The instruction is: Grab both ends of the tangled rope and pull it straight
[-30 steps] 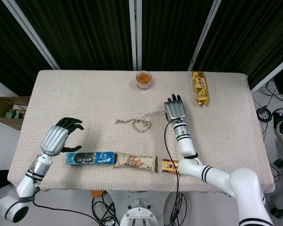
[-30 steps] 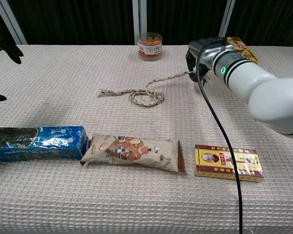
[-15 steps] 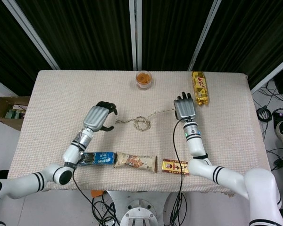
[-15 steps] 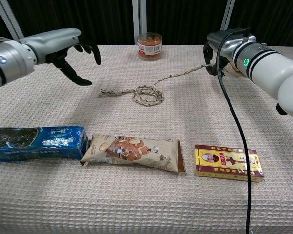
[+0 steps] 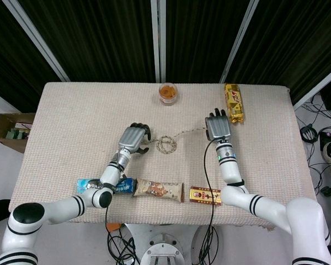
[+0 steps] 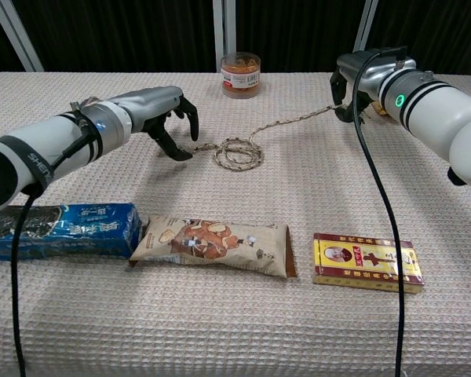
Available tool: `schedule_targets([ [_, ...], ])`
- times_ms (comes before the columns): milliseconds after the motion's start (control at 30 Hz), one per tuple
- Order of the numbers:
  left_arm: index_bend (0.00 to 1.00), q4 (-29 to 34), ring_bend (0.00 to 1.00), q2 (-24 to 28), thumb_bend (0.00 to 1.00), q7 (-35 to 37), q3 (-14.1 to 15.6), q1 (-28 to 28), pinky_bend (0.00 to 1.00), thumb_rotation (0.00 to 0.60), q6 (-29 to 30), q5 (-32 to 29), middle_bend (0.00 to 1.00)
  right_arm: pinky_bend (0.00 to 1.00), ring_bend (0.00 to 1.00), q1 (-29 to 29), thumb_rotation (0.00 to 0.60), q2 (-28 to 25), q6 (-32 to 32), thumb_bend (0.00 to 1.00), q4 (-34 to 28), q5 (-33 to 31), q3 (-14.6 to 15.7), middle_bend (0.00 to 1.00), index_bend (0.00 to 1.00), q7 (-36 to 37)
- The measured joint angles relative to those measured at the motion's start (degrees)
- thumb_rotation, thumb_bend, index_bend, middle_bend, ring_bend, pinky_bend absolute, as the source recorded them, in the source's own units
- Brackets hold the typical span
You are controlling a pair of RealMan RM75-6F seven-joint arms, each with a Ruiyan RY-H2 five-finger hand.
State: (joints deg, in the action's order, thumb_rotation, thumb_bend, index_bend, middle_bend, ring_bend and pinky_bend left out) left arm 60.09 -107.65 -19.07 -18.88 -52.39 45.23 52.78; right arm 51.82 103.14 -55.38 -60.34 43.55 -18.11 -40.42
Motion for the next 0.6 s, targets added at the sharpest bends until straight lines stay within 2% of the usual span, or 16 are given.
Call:
schedule_targets([
  [300,0.48,-6.6,0.15,-4.14,0.35,-4.05,-0.29,-2.22,0.16,0.6,-0.28,-4.94,0.22,0.21,0.12,-0.18,0.6,0.16,0.27,0.56,0.57,0.04,0.03,0.37,0.73,0.73],
  [600,0.48,-6.33,0.15,-4.13,0.37,-3.07,-0.25,-2.26,0.15,0.6,-0.83,-5.25,0.22,0.21,0.12,-0.34,0.6,0.22,0.49,0.56,1.12,-0.01,-0.03,0.37,0.73,1.29],
])
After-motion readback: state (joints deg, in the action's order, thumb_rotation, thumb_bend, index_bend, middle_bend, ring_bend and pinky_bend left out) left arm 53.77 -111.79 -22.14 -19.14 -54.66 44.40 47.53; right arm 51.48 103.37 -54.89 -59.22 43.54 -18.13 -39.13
